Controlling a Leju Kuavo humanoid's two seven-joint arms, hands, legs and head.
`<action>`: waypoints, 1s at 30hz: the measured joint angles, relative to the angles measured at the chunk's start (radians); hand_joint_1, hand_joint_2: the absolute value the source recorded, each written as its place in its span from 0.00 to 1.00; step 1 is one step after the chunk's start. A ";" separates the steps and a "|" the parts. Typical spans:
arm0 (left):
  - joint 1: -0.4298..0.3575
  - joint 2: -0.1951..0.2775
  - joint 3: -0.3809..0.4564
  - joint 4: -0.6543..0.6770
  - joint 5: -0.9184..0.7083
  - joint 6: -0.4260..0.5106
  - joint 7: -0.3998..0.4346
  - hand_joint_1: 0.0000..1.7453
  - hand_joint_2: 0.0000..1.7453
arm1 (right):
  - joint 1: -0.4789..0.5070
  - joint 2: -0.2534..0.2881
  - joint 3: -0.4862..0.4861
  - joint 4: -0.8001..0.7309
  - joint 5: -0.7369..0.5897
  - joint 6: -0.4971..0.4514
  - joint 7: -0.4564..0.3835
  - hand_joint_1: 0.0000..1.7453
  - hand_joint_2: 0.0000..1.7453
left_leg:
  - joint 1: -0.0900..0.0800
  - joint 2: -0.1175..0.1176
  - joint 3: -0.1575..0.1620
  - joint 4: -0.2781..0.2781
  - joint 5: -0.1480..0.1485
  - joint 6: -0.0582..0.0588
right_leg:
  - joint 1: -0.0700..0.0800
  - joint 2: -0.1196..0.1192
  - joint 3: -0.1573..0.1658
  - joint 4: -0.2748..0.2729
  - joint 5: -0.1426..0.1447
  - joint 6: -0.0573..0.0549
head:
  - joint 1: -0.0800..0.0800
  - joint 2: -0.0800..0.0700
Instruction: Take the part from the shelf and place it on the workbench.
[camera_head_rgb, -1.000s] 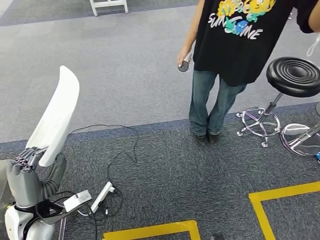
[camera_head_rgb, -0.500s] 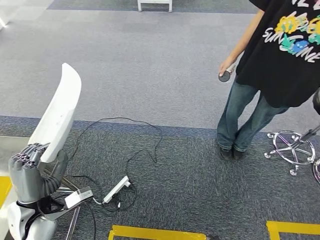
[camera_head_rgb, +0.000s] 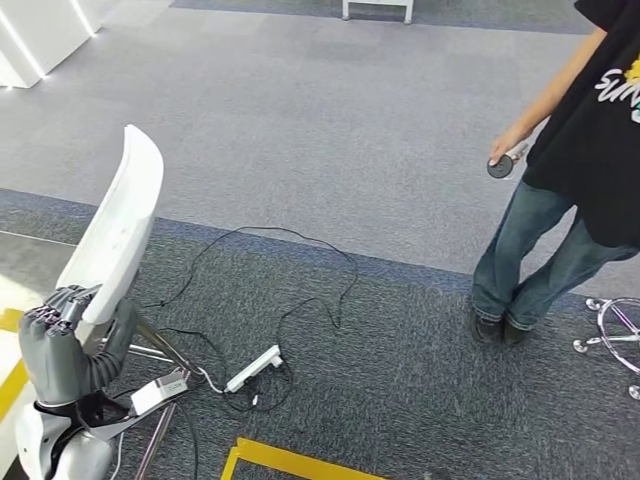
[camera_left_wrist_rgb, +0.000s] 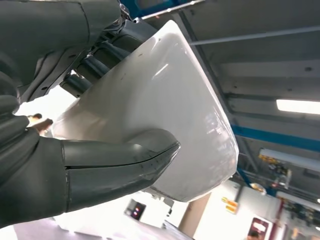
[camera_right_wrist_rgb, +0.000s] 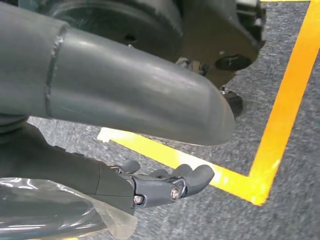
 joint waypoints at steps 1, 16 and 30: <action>-0.001 0.000 0.000 0.000 0.000 0.000 0.000 1.00 1.00 | 0.000 0.000 0.000 0.000 -0.001 -0.001 -0.001 0.00 0.00 | -0.008 0.025 0.031 -0.062 0.023 0.009 | 0.002 -0.011 0.005 -0.001 -0.004 0.002 | 0.000 0.000; -0.008 0.001 -0.002 0.012 0.009 0.000 0.006 1.00 1.00 | 0.001 -0.006 0.002 -0.001 0.001 0.002 -0.003 0.00 0.00 | -0.003 -0.095 0.088 -0.159 0.028 0.035 | -0.006 0.102 -0.083 0.093 0.011 0.049 | 0.012 0.000; -0.023 0.015 -0.015 0.024 0.013 0.000 0.023 1.00 1.00 | 0.003 -0.014 0.006 -0.001 0.001 0.013 -0.005 0.00 0.00 | 0.003 -0.010 -0.018 0.025 -0.007 -0.006 | -0.002 0.006 0.001 -0.007 0.003 0.000 | 0.000 0.000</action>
